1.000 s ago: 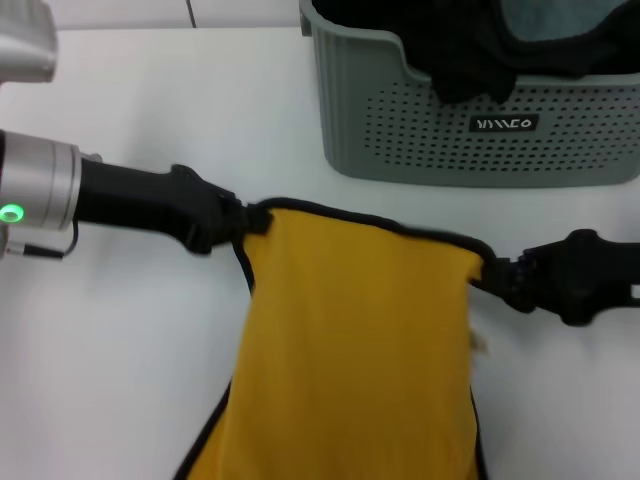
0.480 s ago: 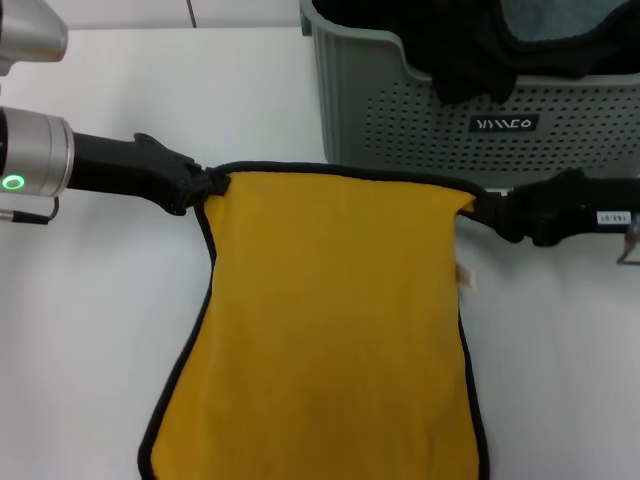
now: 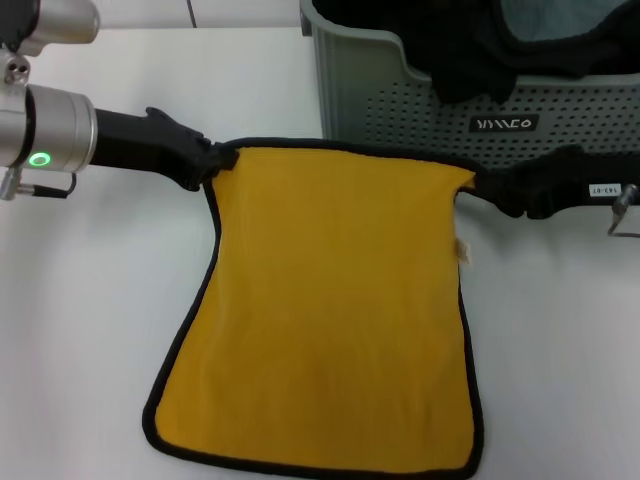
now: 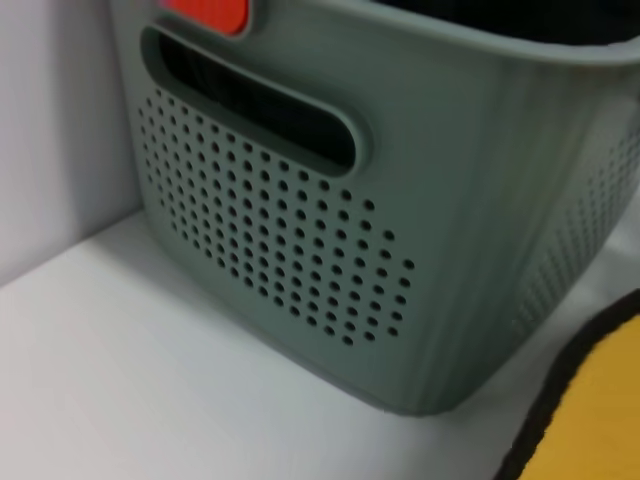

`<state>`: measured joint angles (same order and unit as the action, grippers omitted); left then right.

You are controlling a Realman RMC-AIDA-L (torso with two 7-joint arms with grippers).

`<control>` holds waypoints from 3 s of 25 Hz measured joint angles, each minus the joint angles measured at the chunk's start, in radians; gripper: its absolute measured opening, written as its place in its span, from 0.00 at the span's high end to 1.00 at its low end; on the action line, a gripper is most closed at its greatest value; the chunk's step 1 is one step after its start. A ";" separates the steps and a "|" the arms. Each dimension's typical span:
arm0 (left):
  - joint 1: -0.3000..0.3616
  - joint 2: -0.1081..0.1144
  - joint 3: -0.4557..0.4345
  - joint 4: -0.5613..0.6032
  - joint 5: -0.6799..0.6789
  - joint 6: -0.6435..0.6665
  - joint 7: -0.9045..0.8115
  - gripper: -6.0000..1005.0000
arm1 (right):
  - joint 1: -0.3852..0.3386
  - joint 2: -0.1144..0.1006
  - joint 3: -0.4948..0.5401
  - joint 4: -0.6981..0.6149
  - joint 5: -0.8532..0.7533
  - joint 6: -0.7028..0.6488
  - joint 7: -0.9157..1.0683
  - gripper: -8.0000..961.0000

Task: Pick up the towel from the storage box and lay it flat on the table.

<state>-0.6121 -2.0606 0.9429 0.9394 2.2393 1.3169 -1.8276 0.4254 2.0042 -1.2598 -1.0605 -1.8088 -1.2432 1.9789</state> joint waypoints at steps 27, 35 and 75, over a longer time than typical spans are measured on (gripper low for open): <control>0.093 -0.029 0.064 0.185 -0.094 0.002 0.025 0.54 | -0.107 0.008 0.082 -0.095 -0.029 -0.124 0.072 0.28; 0.119 -0.030 0.121 0.201 -0.184 0.052 0.073 0.55 | -0.180 0.003 0.128 -0.110 -0.002 -0.204 -0.003 0.16; 0.380 0.051 0.118 -0.121 -0.600 0.621 0.707 0.27 | -0.125 0.024 -0.257 0.377 0.548 -0.476 -1.001 0.11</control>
<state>-0.2325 -2.0094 1.0605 0.8184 1.6390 1.9375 -1.1205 0.3008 2.0278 -1.5168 -0.6832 -1.2608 -1.7195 0.9776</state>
